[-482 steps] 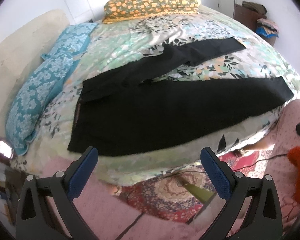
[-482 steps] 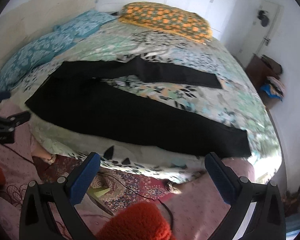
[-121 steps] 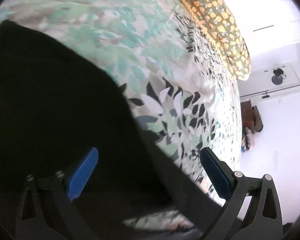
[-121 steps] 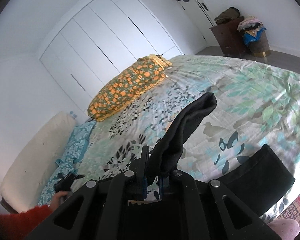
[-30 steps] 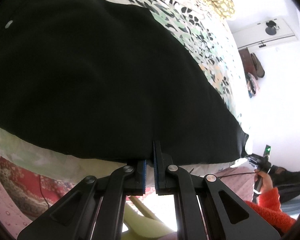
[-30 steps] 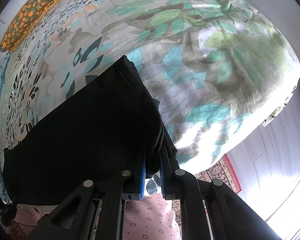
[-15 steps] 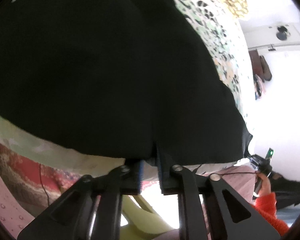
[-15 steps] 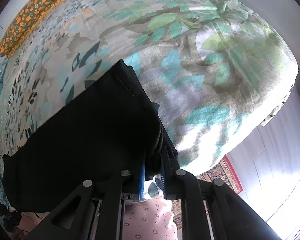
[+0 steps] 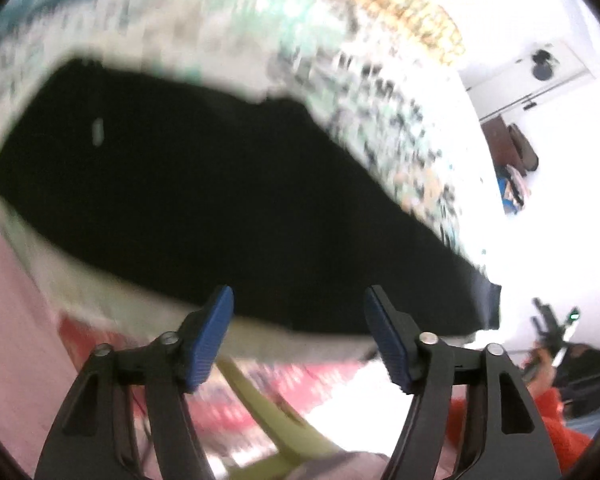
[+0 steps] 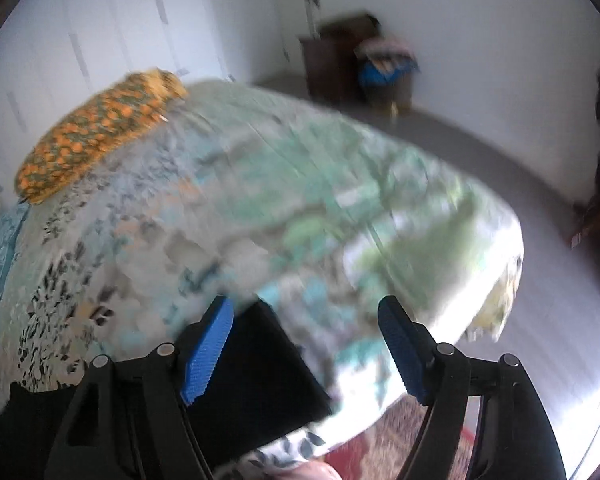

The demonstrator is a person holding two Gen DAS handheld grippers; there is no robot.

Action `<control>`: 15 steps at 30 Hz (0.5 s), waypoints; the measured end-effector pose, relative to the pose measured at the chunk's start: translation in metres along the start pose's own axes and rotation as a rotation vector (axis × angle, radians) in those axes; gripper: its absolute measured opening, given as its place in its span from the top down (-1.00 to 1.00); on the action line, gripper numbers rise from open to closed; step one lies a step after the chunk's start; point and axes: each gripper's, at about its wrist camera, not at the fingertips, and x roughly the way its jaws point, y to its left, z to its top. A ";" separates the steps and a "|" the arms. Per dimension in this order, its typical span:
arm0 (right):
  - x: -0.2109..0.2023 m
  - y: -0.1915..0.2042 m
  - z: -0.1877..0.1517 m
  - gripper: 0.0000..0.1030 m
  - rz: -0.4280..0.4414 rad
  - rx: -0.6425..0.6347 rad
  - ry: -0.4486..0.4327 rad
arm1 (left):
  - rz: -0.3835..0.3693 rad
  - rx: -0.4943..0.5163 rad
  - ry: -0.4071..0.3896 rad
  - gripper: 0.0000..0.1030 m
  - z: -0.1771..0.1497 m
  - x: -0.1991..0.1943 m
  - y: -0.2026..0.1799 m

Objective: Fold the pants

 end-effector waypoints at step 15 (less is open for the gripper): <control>0.040 0.182 -0.110 -0.72 0.343 -0.105 0.201 | 0.212 0.002 -0.089 -0.59 0.083 0.105 0.035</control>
